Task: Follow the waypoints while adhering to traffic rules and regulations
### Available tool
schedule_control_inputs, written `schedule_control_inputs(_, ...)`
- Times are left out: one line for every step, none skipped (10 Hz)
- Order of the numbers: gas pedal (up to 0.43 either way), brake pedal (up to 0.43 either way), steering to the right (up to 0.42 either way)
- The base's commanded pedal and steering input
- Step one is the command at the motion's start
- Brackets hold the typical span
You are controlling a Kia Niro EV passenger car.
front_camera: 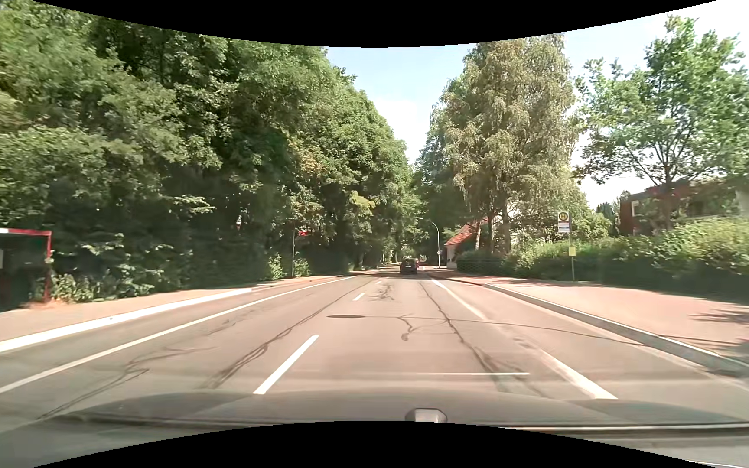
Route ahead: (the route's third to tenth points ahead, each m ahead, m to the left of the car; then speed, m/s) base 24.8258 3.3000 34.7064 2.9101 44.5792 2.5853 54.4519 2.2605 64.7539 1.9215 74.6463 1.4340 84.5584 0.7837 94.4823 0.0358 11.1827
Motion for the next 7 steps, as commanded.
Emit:
schedule_control_inputs(0.157, 0.018, 0.008)
schedule_control_inputs(0.157, 0.012, 0.008)
schedule_control_inputs(0.150, 0.018, 0.008)
schedule_control_inputs(0.150, 0.018, 0.008)
schedule_control_inputs(0.150, 0.018, 0.008)
schedule_control_inputs(0.150, 0.018, 0.008)
schedule_control_inputs(0.138, 0.018, 0.008)
